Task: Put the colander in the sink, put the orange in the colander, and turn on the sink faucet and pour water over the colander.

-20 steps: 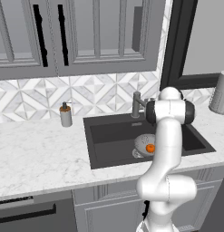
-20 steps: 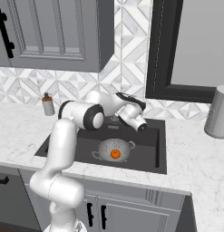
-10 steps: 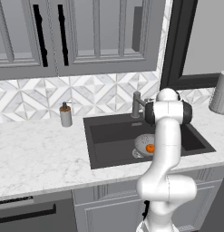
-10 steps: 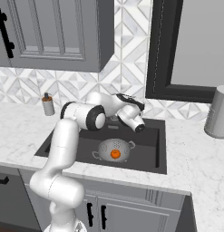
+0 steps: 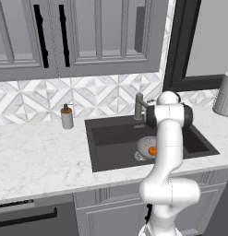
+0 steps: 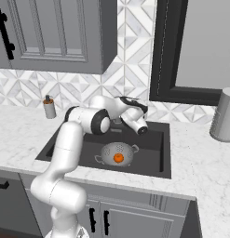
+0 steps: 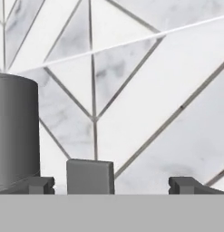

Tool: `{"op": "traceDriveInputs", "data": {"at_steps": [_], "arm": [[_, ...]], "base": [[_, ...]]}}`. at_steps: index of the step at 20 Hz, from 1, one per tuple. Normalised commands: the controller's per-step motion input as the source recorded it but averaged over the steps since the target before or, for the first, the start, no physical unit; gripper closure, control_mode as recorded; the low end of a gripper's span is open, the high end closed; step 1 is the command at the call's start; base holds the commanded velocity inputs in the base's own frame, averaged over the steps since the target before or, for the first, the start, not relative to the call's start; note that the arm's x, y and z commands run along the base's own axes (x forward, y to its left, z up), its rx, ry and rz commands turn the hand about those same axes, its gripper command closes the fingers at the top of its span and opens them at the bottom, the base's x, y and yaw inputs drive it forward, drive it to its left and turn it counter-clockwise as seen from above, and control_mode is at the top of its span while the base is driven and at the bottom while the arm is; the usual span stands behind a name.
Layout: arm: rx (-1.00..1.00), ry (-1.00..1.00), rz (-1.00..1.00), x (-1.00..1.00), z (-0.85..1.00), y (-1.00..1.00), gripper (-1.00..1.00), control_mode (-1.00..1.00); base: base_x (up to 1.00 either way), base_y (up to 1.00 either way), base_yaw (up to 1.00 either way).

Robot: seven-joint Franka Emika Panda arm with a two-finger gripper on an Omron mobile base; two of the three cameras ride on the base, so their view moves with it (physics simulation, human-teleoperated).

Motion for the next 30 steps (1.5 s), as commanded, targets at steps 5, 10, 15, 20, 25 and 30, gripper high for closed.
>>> {"op": "traceDriveInputs", "data": {"at_steps": [5, 10, 15, 20, 25, 30], "arm": [[0.00, 0.00, -0.05, 0.17, 0.00, -0.15, 1.00, -1.00], [0.01, 0.00, -0.08, 0.03, 0.00, -0.60, 1.00, -1.00], [0.01, 0.00, -0.12, 0.00, -0.03, -0.87, 1.00, -1.00], [0.00, 0.00, -0.19, 0.00, -0.06, -0.96, 1.00, -1.00], [0.04, 0.00, -0.15, 0.00, -0.11, -1.00, 1.00, -1.00], [0.12, 0.03, 0.00, 0.00, -0.05, -1.00, 1.00, -1.00]], "base": [[0.00, 0.00, 0.00], [0.00, 0.00, 0.00], [0.00, 0.00, 0.00], [0.00, 0.00, 0.00], [0.00, 0.00, 0.00], [0.00, 0.00, 0.00]]}}
